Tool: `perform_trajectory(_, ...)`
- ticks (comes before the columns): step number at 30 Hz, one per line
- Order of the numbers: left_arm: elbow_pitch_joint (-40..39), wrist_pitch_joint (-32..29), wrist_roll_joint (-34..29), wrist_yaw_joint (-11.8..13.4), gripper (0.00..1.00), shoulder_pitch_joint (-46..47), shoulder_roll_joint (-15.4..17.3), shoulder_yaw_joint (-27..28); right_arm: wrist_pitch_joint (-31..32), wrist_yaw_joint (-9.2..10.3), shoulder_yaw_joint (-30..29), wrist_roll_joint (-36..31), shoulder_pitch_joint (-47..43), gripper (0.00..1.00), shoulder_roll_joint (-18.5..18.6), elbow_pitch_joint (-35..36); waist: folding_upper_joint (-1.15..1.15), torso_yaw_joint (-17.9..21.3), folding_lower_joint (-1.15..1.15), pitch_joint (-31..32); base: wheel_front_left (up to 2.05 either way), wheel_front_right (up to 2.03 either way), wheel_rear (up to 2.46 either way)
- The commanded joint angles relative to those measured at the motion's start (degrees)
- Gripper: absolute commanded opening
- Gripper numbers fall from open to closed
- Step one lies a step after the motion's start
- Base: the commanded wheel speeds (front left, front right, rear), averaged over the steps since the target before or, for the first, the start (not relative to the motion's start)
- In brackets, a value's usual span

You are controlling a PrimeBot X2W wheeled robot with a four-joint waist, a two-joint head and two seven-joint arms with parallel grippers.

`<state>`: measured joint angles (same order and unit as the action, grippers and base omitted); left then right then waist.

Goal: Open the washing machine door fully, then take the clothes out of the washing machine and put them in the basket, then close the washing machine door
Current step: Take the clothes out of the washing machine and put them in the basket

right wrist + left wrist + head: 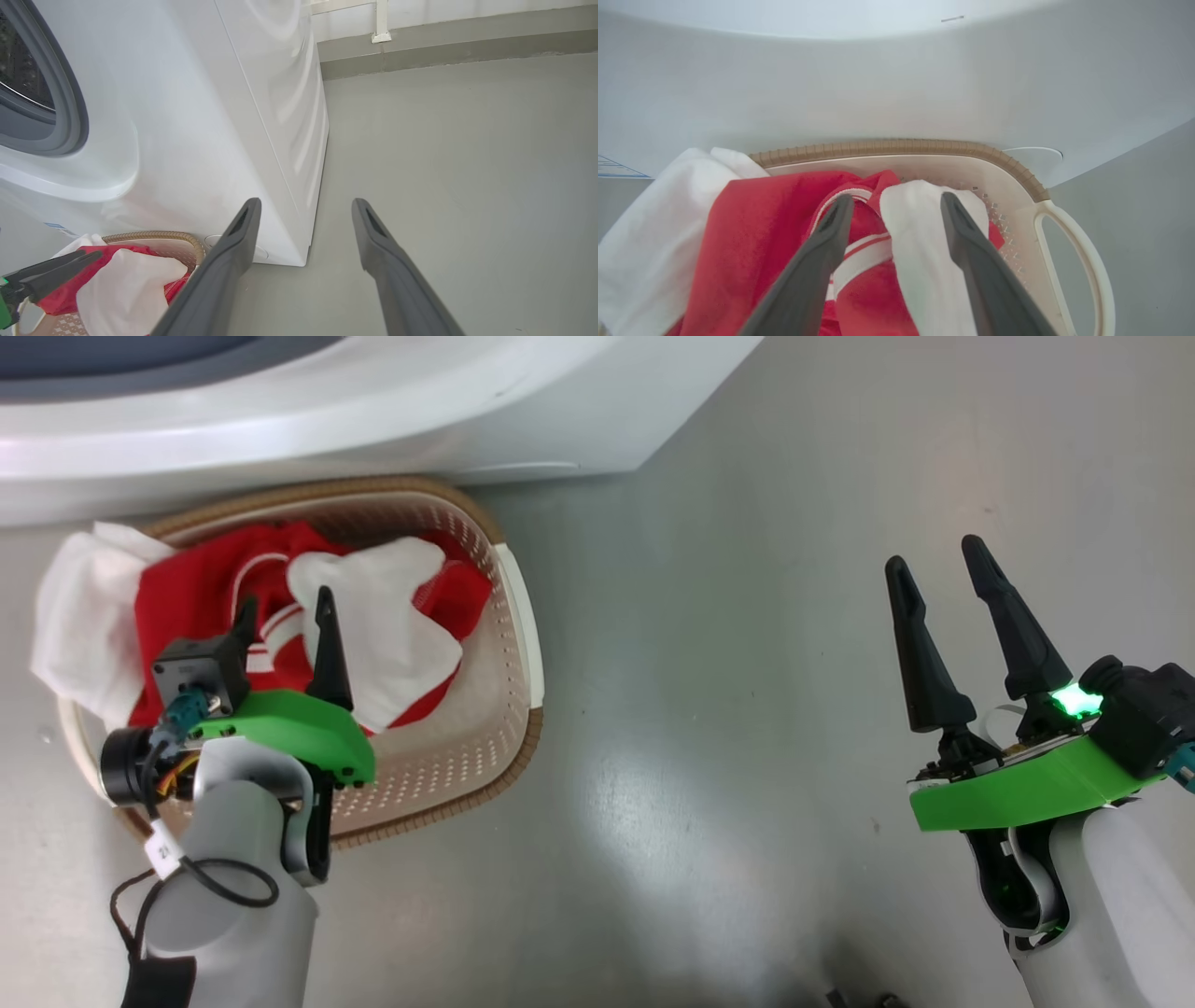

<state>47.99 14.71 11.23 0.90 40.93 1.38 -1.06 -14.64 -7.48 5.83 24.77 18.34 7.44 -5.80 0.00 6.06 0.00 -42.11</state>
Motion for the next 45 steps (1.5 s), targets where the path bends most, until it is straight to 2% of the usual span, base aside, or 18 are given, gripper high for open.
perform_trajectory(1, -1.9, 0.3, 0.4, -0.4, 1.00, -2.9, 1.5, 1.5, -0.4, -0.01, 0.9, 0.3, -1.1, 1.00, 0.5, 0.9, 0.00, -0.4, 0.00, 1.7, 0.00, 0.00, 0.00)
perform_trajectory(14, -8.8, 0.3, 1.0, -1.3, 1.00, -8.7, 1.5, 2.8, -0.4, -0.01, 1.0, -0.1, -3.6, 1.00, 0.6, -0.7, 0.00, -1.3, 0.00, 10.9, 0.00, 0.00, 0.00)
perform_trajectory(32, -23.2, 0.3, -2.0, -3.6, 1.00, -22.4, 1.5, 3.8, -0.4, -0.01, 0.1, -0.9, -12.5, 1.00, 0.5, -3.7, 0.00, -3.5, 0.00, 28.0, 0.00, 0.00, 0.00)
perform_trajectory(45, -30.7, 0.3, -2.8, -5.3, 1.00, -33.0, 1.5, 3.0, -0.4, -0.01, -2.2, -1.4, -20.5, 1.00, 0.1, -3.9, 0.00, -4.5, 0.00, 36.5, 0.00, 0.00, 0.00)
